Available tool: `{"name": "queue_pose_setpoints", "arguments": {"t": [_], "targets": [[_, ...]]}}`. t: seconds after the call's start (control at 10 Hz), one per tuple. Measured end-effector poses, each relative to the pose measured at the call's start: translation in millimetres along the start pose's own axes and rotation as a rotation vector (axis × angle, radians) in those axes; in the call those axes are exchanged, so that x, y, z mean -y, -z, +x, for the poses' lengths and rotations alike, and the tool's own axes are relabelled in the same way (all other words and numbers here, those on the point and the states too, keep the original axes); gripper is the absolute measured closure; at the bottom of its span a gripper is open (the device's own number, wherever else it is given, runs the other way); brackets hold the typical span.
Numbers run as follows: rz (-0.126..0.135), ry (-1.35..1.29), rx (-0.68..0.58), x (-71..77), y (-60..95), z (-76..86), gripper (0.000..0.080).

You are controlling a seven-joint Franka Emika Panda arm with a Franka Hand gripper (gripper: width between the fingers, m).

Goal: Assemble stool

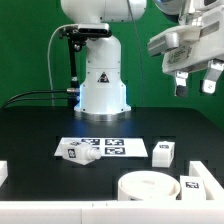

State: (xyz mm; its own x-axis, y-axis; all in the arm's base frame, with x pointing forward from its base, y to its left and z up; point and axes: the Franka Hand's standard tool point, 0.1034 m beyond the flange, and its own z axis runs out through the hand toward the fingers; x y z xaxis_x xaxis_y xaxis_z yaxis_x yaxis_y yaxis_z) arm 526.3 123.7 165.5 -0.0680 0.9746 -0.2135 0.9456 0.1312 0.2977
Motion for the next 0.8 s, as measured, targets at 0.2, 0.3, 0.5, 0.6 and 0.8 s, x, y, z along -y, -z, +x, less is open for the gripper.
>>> {"name": "queue_pose_setpoints", "arguments": {"t": [0.2,0.3,0.5,0.6,0.8], "targets": [[0.014,-0.051,0.005,2.4,-3.6,-0.6,0.0150],[0.059,-0.080,0.021,6.1,-15.2,-1.4,0.0150],[0.204,-0.205,0.067,-3.2,-34.3,2.2,0.0150],[0.274,-0.250,0.092,-11.3,-43.0,9.5,0.0150],[0.300,-0.263,0.076,-15.7,-58.1,19.8,0.0150]]}}
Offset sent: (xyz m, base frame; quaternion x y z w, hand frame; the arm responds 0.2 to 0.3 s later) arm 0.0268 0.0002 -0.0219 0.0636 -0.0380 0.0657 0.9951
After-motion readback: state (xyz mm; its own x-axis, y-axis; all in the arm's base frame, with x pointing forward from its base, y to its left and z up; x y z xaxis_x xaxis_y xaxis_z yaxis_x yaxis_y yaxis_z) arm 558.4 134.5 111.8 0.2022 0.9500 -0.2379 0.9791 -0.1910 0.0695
